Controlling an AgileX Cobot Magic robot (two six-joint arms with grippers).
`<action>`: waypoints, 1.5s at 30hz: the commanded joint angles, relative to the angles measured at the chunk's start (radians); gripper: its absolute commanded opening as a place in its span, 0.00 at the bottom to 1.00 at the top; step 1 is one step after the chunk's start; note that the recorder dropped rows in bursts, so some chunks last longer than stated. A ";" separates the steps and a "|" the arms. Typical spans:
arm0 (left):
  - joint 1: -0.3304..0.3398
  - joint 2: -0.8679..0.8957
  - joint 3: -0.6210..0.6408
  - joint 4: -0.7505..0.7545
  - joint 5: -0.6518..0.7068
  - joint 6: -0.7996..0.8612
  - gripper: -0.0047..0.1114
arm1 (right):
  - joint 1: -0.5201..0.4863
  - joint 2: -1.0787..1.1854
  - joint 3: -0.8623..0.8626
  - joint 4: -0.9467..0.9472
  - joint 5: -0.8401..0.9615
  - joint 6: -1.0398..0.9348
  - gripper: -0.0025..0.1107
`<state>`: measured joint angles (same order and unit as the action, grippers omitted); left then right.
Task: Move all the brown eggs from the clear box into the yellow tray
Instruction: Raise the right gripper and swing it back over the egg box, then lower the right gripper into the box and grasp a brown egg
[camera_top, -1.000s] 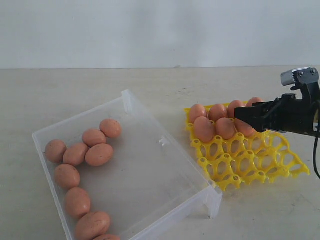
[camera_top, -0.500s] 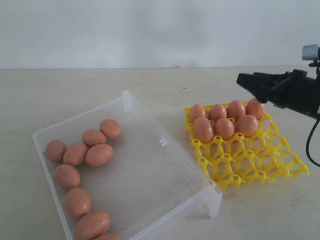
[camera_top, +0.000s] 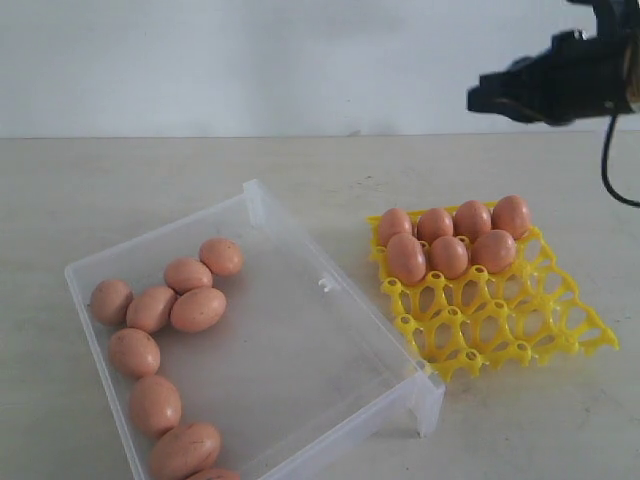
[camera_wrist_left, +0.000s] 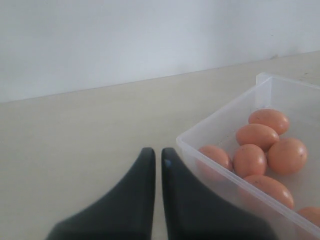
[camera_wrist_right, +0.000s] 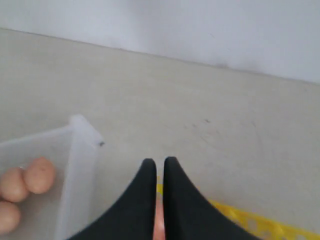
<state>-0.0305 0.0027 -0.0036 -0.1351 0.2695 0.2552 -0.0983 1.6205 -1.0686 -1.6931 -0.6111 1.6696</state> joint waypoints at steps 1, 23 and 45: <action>-0.003 -0.003 0.004 -0.007 -0.007 -0.001 0.08 | 0.168 -0.039 -0.110 -0.051 -0.071 0.045 0.02; -0.003 -0.003 0.004 -0.007 -0.007 -0.001 0.08 | 0.665 0.070 -0.464 1.857 1.832 -2.162 0.02; -0.003 -0.003 0.004 -0.007 -0.007 -0.001 0.08 | 0.851 0.427 -0.538 2.159 1.798 -2.831 0.42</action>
<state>-0.0305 0.0027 -0.0036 -0.1351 0.2695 0.2552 0.7296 2.0530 -1.6049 0.4579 1.2159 -1.1249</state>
